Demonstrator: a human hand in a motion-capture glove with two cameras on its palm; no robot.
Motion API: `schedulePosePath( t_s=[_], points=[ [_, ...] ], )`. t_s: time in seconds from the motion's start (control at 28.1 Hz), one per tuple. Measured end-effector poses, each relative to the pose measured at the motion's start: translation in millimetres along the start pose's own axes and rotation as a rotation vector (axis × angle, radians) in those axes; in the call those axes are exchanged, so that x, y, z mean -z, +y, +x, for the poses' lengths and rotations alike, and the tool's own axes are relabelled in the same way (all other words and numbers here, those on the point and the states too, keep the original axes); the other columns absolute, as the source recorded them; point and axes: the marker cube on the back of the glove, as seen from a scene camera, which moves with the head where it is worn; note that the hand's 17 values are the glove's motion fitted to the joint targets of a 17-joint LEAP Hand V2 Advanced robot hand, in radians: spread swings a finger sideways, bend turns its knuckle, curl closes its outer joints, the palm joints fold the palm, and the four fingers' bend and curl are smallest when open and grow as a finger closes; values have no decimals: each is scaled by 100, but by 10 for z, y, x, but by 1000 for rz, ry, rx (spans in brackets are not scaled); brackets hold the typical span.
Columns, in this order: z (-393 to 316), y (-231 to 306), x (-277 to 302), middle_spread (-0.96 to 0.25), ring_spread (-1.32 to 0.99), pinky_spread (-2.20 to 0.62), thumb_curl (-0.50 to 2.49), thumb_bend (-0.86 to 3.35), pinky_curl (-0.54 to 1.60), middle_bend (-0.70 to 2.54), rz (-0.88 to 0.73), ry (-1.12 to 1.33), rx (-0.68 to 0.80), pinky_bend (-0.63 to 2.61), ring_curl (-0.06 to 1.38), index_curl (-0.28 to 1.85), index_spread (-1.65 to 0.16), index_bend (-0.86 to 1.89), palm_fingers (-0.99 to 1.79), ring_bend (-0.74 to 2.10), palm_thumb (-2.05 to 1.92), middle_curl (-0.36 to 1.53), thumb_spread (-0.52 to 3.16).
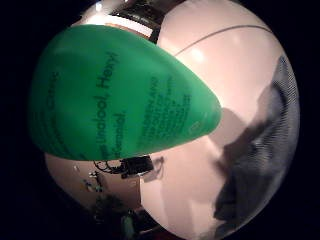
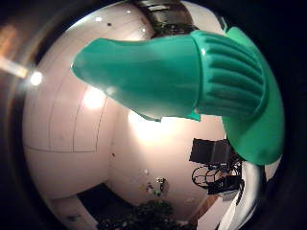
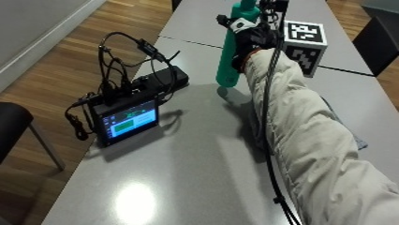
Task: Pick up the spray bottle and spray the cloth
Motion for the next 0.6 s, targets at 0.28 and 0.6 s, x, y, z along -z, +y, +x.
schedulePosePath(
  t_s=[0.28,0.6],
  points=[
    [115,53,-209,-17,-19,-5,61,-1,25,37,-26,69,-28,9,43,34,-32,22,51,39,122,54,75],
    [178,89,-170,-15,-19,0,61,-1,24,38,-49,57,-70,16,44,34,-34,11,40,42,124,54,76]
  ],
)
